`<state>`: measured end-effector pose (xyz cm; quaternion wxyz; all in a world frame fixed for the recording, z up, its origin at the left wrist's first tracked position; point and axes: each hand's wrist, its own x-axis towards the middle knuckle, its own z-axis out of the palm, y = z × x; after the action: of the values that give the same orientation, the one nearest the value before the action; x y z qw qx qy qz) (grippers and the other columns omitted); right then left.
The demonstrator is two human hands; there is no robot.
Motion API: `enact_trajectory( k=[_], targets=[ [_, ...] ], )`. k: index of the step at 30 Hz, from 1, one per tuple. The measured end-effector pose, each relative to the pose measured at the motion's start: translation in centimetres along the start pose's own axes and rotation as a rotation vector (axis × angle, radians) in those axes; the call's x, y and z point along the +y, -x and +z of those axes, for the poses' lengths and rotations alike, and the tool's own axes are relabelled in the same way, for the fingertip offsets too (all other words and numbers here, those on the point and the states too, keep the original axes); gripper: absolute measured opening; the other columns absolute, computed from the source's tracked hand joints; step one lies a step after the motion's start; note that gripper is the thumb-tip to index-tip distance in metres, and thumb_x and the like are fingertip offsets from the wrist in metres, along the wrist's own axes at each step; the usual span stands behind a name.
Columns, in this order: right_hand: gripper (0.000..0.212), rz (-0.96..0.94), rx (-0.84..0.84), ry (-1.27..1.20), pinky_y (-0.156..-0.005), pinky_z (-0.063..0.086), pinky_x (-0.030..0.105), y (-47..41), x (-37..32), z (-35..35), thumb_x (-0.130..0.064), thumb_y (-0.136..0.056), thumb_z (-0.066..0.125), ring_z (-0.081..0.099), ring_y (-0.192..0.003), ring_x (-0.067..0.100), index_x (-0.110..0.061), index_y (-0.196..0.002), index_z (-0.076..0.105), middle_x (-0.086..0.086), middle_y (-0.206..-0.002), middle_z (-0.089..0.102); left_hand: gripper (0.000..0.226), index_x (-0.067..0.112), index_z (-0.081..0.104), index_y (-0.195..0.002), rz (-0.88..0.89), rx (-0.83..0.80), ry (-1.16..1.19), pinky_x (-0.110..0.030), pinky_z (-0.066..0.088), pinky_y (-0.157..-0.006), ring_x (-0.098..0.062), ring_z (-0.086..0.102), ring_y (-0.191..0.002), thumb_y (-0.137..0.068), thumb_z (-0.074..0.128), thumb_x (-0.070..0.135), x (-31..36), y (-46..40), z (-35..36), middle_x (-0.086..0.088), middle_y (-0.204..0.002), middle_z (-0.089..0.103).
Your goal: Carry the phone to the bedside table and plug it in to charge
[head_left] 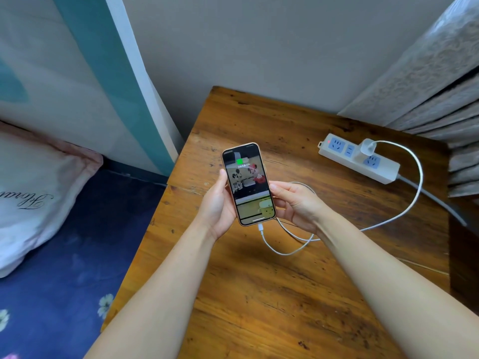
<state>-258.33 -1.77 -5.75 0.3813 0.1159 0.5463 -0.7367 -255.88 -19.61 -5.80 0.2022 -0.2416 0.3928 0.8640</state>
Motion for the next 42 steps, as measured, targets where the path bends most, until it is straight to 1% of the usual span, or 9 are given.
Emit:
enact_trajectory(
  k=[7, 11, 16, 21, 24, 29, 33, 37, 42],
  targets=[
    [0.023, 0.027, 0.013, 0.024, -0.082, 0.058, 0.041, -1.2, 0.2, 0.4, -0.020, -0.092, 0.055, 0.068, -0.099, 0.022, -0.015, -0.108, 0.071, 0.008, -0.109, 0.072, 0.044, 0.023, 0.060, -0.118, -0.016, 0.042, 0.023, -0.049, 0.053, -0.089, -0.026, 0.062, -0.113, -0.098, 0.027, 0.045, 0.4, -0.7, -1.2, -0.011, -0.122, 0.066],
    [0.022, 0.038, 0.113, 0.103, -0.065, 0.058, 0.028, -2.9, 0.8, 1.9, -0.017, -0.095, 0.052, 0.070, -0.084, 0.015, -0.012, -0.107, 0.070, 0.004, -0.095, 0.075, 0.035, 0.015, 0.055, -0.121, -0.001, 0.161, 0.013, -0.047, 0.049, -0.095, -0.028, 0.057, -0.117, -0.099, 0.035, 0.034, 1.7, -1.5, -3.2, -0.015, -0.131, 0.058],
    [0.028, 0.081, 0.198, 0.199, -0.074, 0.055, 0.033, -6.4, 2.1, 4.5, -0.011, -0.098, 0.046, 0.066, -0.095, 0.025, -0.005, -0.117, 0.065, 0.017, -0.112, 0.068, 0.048, 0.006, 0.039, -0.137, -0.020, 0.351, -0.061, -0.045, 0.041, -0.101, -0.029, 0.038, -0.135, -0.099, 0.034, 0.035, 4.9, -3.6, -6.9, -0.015, -0.146, 0.041],
    [0.028, 0.133, 0.268, 0.267, -0.066, 0.056, 0.029, -9.0, 2.4, 5.8, -0.015, -0.098, 0.047, 0.066, -0.091, 0.024, -0.007, -0.118, 0.065, 0.015, -0.111, 0.069, 0.052, 0.002, 0.040, -0.136, -0.041, 0.414, -0.205, -0.043, 0.038, -0.105, -0.029, 0.041, -0.132, -0.099, 0.032, 0.038, 6.8, -6.0, -8.7, -0.017, -0.144, 0.043],
    [0.027, 0.153, 0.306, 0.343, -0.087, 0.055, 0.041, -9.9, 2.3, 5.6, -0.017, -0.097, 0.048, 0.066, -0.097, 0.025, -0.010, -0.117, 0.066, 0.011, -0.113, 0.069, 0.053, 0.002, 0.043, -0.134, -0.049, 0.417, -0.374, -0.040, 0.043, -0.100, -0.025, 0.049, -0.123, -0.099, 0.031, 0.040, 7.2, -6.9, -9.2, -0.016, -0.138, 0.049],
    [0.026, 0.158, 0.353, 0.464, -0.068, 0.053, 0.024, -10.5, 2.2, 5.2, -0.018, -0.096, 0.050, 0.062, -0.077, 0.006, -0.014, -0.113, 0.069, 0.000, -0.104, 0.069, 0.053, 0.013, 0.054, -0.127, -0.063, 0.436, -0.749, -0.033, 0.049, -0.086, -0.014, 0.055, -0.092, -0.099, 0.023, 0.046, 7.3, -7.8, -9.5, -0.004, -0.109, 0.061],
    [0.026, 0.134, 0.389, 0.644, -0.085, 0.056, 0.037, -10.9, 1.7, 5.3, -0.016, -0.095, 0.050, 0.063, -0.091, 0.016, -0.013, -0.112, 0.069, 0.005, -0.117, 0.069, 0.055, 0.016, 0.057, -0.124, -0.062, 0.455, -0.859, -0.026, 0.046, -0.069, -0.012, 0.049, -0.076, -0.098, 0.020, 0.048, 7.3, -8.5, -9.4, 0.004, -0.085, 0.054],
    [0.033, 0.133, 0.394, 0.817, -0.058, 0.047, 0.020, -11.3, 1.1, 5.6, -0.010, -0.092, 0.045, 0.055, -0.079, 0.008, -0.018, -0.115, 0.068, 0.005, -0.123, 0.066, 0.055, 0.016, 0.056, -0.125, -0.051, 0.452, -0.890, -0.024, 0.044, -0.068, -0.011, 0.048, -0.076, -0.098, 0.019, 0.047, 7.2, -9.0, -9.8, 0.004, -0.086, 0.054],
    [0.045, 0.200, 0.357, 0.796, -0.091, 0.053, 0.035, -11.0, 0.2, 5.5, 0.001, -0.090, 0.037, 0.058, -0.112, 0.022, -0.017, -0.120, 0.065, 0.007, -0.130, 0.061, 0.053, 0.018, 0.057, -0.124, -0.056, 0.463, -0.902, -0.023, 0.044, -0.064, -0.010, 0.049, -0.075, -0.098, 0.020, 0.047, 7.5, -9.3, -9.4, 0.004, -0.085, 0.055]
  ],
)
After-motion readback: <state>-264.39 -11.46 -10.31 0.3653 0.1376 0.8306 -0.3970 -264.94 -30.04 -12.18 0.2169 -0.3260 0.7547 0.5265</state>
